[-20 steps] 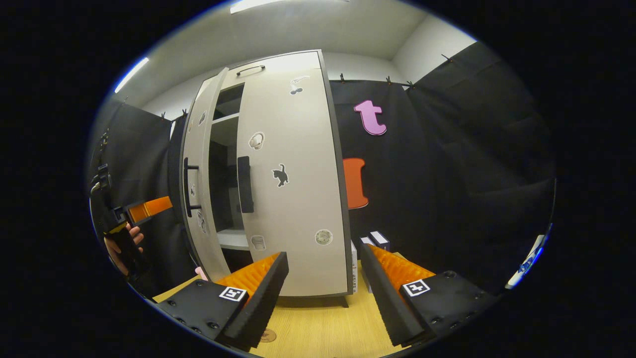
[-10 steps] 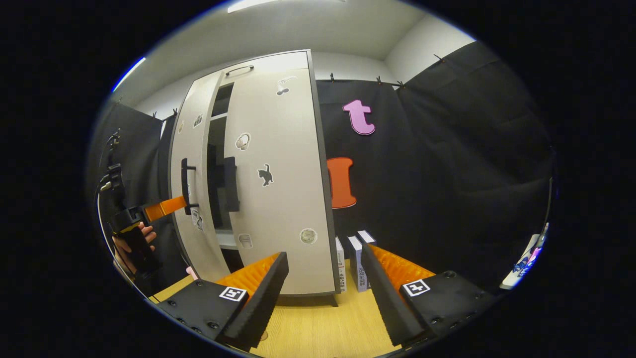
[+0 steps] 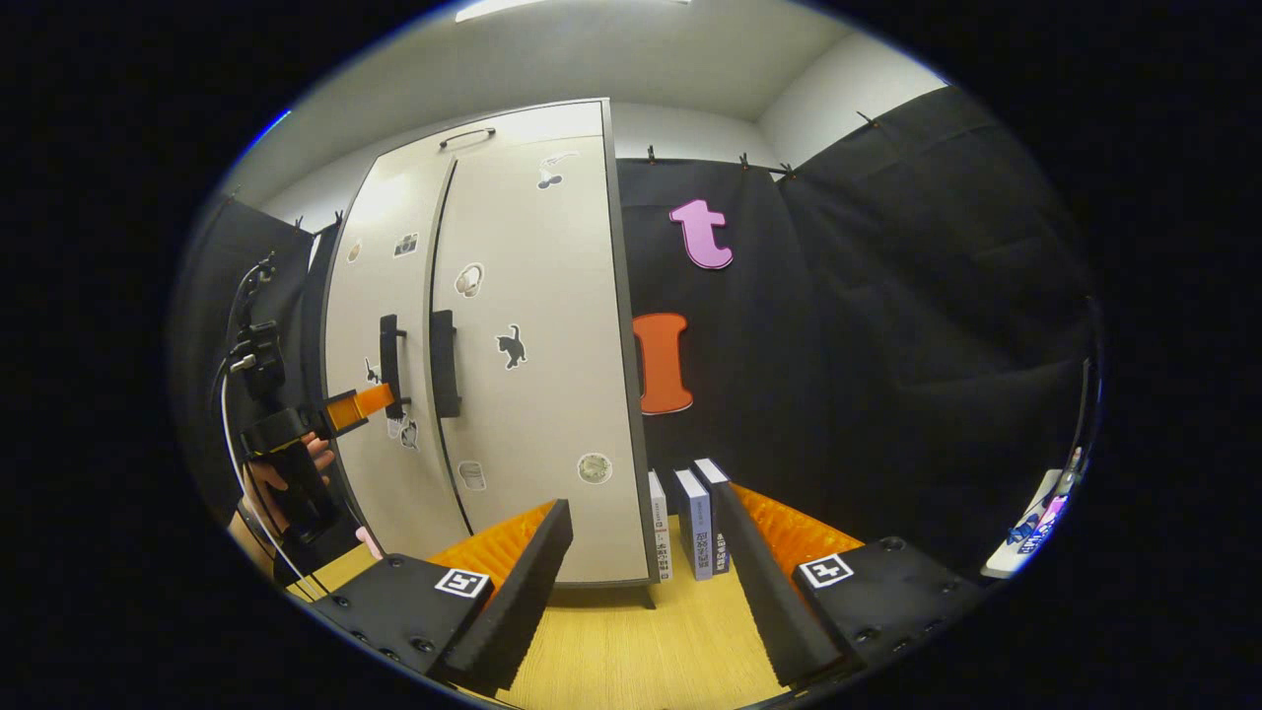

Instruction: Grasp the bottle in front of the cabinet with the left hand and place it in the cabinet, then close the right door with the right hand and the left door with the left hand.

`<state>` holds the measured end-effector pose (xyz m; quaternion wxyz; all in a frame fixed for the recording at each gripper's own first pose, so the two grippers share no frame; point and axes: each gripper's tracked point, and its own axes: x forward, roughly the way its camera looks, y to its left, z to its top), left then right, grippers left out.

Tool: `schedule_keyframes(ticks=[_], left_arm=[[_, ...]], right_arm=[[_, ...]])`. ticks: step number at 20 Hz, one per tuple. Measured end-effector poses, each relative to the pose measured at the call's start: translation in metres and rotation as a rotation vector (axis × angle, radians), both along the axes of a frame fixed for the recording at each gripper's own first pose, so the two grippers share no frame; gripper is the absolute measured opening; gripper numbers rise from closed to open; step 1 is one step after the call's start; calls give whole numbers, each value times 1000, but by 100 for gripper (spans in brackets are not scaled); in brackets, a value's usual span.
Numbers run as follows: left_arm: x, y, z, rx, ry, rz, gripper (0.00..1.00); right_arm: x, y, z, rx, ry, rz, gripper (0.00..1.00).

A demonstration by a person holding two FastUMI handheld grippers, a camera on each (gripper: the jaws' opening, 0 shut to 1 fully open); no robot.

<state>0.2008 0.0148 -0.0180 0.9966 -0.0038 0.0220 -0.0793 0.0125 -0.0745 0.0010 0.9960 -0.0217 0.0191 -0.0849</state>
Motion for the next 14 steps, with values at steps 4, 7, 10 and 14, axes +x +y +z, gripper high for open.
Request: schedule_keyframes(ticks=[4, 7, 10, 14], left_arm=[[3, 3, 0, -14, 2, 3, 94], [-10, 10, 2, -13, 7, 19, 94], [-35, 18, 9, -3, -6, 16, 94], [-79, 35, 10, 27, -6, 56, 94]], right_arm=[[0, 1, 0, -2, -1, 1, 97], [-1, 6, -1, -3, 4, 8, 98], [-2, 11, -1, 0, 3, 23, 98], [-1, 22, -4, 17, 7, 56, 98]])
